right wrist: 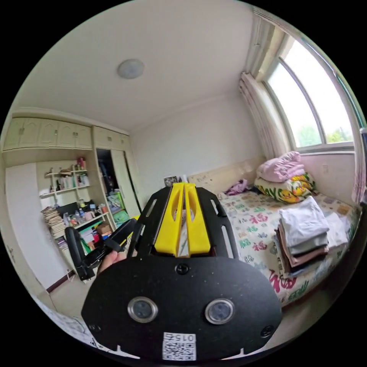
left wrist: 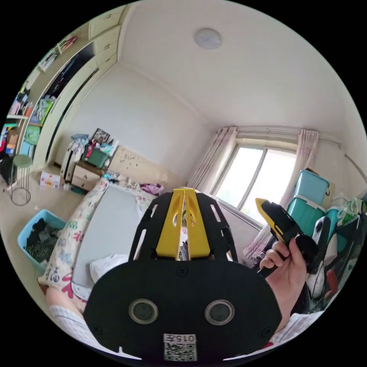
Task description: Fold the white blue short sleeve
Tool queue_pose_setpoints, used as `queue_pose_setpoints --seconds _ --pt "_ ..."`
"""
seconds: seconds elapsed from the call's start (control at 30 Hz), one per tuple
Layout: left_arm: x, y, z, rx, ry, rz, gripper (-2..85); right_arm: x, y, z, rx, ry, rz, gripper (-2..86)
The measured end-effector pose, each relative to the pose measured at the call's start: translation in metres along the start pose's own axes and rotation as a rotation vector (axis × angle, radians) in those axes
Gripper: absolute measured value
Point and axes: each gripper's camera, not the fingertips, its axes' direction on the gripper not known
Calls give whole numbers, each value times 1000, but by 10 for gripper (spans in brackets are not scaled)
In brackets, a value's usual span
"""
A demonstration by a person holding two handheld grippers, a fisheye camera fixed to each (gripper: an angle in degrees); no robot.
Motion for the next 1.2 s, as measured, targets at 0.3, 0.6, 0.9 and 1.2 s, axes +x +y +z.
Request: queue_pose_setpoints --seconds 0.3,0.6,0.9,1.2 --pt "2 72 63 -89 -351 -16 -8 0 52 66 -282 188 137 3" --pt "-47 91 119 -197 -357 -98 -8 -65 26 96 -352 373 -131 -4" --pt "-119 78 131 -159 -178 -230 -9 -141 -3 136 -386 495 -378 -8" --pt "-207 79 148 -279 -59 -566 -9 -195 -26 166 -406 686 -531 38"
